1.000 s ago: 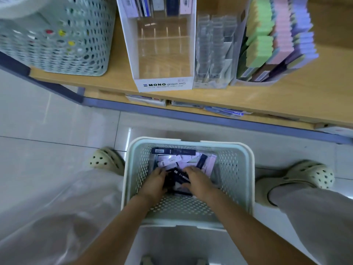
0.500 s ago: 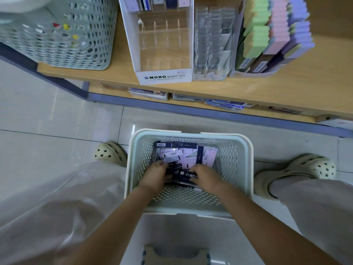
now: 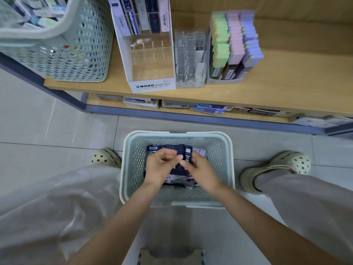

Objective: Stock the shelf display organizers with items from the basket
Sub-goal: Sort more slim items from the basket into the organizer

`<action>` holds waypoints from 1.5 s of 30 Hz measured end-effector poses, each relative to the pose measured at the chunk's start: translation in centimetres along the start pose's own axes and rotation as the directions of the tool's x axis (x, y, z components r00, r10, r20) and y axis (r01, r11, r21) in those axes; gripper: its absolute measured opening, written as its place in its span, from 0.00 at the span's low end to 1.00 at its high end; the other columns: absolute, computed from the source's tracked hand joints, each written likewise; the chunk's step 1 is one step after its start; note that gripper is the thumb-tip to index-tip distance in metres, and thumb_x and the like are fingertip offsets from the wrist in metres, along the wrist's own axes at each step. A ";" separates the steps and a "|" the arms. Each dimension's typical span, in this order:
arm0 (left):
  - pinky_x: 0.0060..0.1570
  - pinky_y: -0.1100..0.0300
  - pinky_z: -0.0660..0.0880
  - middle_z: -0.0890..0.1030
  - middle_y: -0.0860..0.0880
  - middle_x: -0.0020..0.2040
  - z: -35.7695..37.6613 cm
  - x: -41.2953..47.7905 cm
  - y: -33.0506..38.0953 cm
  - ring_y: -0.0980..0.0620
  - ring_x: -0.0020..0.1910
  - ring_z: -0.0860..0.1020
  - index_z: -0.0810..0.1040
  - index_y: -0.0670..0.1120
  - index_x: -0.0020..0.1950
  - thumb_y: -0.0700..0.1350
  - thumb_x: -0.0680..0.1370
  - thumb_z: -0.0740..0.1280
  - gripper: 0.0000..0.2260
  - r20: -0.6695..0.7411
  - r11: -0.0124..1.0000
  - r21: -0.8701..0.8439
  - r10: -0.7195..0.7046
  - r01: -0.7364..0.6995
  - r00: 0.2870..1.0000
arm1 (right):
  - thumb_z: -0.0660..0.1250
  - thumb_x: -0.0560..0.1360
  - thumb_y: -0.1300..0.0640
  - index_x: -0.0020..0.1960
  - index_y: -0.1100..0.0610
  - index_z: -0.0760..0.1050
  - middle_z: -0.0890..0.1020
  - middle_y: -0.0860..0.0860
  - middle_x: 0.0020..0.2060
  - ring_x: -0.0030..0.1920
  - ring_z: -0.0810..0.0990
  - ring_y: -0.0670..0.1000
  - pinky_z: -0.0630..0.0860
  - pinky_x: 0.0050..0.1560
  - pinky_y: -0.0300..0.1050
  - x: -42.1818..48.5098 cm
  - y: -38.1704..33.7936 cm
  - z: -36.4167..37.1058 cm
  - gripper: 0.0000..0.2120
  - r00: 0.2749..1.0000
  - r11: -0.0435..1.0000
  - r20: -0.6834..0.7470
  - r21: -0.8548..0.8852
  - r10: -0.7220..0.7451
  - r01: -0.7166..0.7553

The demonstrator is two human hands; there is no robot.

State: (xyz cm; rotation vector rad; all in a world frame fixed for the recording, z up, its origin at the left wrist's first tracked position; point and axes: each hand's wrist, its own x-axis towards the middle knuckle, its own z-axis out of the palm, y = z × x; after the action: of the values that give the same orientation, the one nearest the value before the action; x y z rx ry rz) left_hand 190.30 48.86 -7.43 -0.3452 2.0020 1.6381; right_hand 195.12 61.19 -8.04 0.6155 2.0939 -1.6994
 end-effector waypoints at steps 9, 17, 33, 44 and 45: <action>0.56 0.59 0.72 0.79 0.48 0.54 2.1 1.9 -2.6 0.51 0.53 0.76 0.78 0.44 0.56 0.44 0.79 0.63 0.08 0.285 0.926 0.361 0.005 -0.113 0.958 | 0.66 0.76 0.58 0.53 0.58 0.75 0.83 0.57 0.49 0.51 0.81 0.58 0.74 0.56 0.62 -2.3 1.3 -4.6 0.07 0.985 0.997 -0.173 0.076 -0.013 0.026; 0.70 0.54 0.60 0.65 0.47 0.72 1.9 3.9 -8.8 0.47 0.70 0.63 0.64 0.46 0.73 0.53 0.78 0.63 0.25 0.497 0.383 0.844 -0.292 -0.376 0.817 | 0.67 0.76 0.62 0.54 0.54 0.74 0.83 0.56 0.49 0.50 0.82 0.56 0.76 0.56 0.60 -4.4 3.4 -6.4 0.08 0.979 0.990 -0.199 0.141 0.033 -0.005; 0.66 0.55 0.60 0.67 0.43 0.70 2.8 4.3 -8.3 0.44 0.67 0.64 0.65 0.44 0.72 0.55 0.80 0.59 0.24 0.572 0.206 0.820 -0.334 -0.534 0.749 | 0.67 0.75 0.58 0.58 0.55 0.75 0.84 0.55 0.49 0.49 0.83 0.54 0.78 0.54 0.58 -4.3 3.8 -6.6 0.11 0.984 0.986 -0.159 0.159 0.079 -0.053; 0.34 0.66 0.74 0.75 0.47 0.44 3.1 0.9 -4.2 0.54 0.36 0.76 0.63 0.42 0.59 0.43 0.81 0.60 0.10 0.507 0.785 0.591 -0.179 -0.188 0.843 | 0.65 0.77 0.62 0.55 0.54 0.74 0.83 0.55 0.49 0.50 0.82 0.54 0.78 0.56 0.53 -5.1 2.0 -6.6 0.08 0.985 0.975 -0.145 0.214 0.088 -0.056; 0.30 0.68 0.71 0.75 0.48 0.43 3.5 0.3 -3.3 0.56 0.32 0.74 0.63 0.39 0.60 0.41 0.81 0.59 0.10 0.479 0.849 0.515 -0.173 -0.116 0.861 | 0.64 0.77 0.63 0.55 0.55 0.74 0.82 0.55 0.49 0.50 0.82 0.53 0.78 0.56 0.51 -5.2 1.7 -6.6 0.08 0.986 0.973 -0.142 0.225 0.087 -0.054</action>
State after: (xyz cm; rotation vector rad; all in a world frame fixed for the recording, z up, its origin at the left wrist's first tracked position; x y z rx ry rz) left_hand 192.52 51.49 -10.78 0.2489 1.8990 0.9420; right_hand 200.34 67.45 -5.24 0.9012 1.9686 -1.9135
